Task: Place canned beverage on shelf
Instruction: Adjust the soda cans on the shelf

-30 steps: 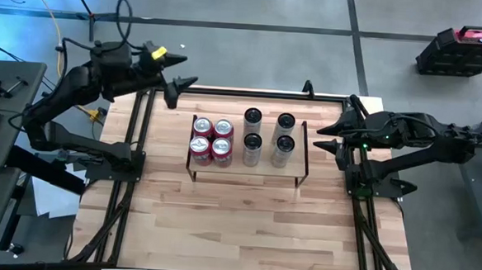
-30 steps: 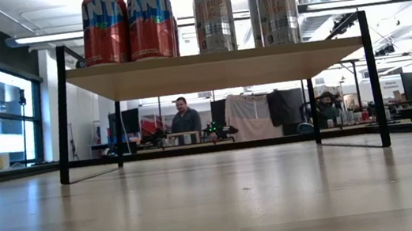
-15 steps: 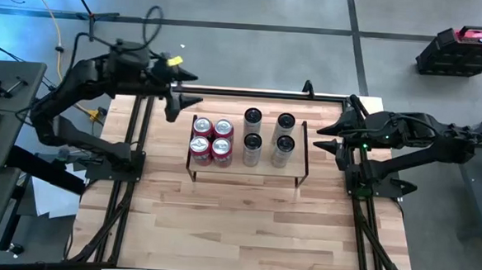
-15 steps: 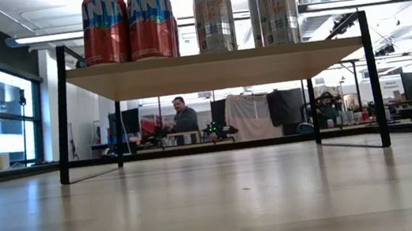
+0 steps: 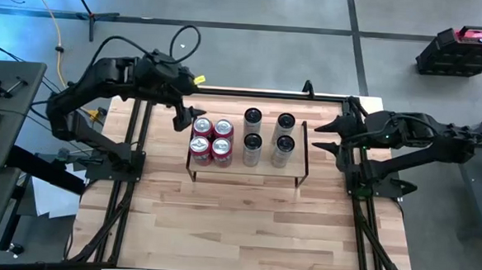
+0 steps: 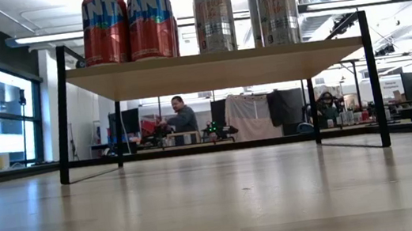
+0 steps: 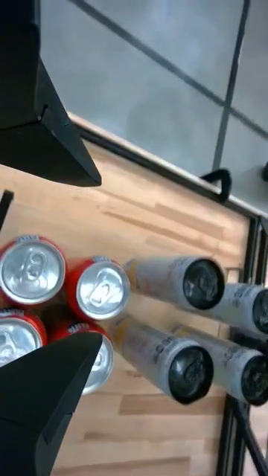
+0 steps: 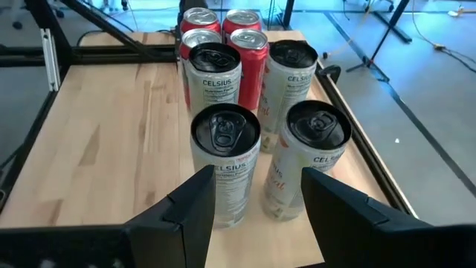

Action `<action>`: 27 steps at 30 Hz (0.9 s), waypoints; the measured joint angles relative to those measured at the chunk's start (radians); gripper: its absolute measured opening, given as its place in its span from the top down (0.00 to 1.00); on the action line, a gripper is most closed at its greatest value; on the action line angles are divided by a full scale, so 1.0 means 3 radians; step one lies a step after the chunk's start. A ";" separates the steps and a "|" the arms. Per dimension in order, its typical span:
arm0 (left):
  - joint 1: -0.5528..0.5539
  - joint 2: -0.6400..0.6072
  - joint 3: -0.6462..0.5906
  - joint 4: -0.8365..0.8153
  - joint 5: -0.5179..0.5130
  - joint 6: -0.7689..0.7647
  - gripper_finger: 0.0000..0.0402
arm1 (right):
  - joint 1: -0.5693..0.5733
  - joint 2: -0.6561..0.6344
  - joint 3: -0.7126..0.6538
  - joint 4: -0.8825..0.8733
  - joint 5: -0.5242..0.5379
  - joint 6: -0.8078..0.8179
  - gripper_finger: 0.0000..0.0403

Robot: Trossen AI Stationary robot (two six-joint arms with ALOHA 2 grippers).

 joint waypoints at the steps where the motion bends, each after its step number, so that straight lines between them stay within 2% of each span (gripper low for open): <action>1: 0.0000 0.0003 0.0022 -0.0008 -0.0042 0.0003 0.19 | 0.0001 0.0001 0.0000 0.0001 0.0000 0.0019 0.54; 8: 0.0040 0.0124 0.0025 -0.0018 -0.0014 -0.0039 0.19 | 0.0001 0.0038 0.0001 0.0016 0.0000 0.0194 0.54; 27: 0.0040 0.0249 0.0027 0.0111 -0.0008 -0.0233 0.19 | 0.0000 0.0149 0.0001 0.0017 0.0001 0.0201 0.54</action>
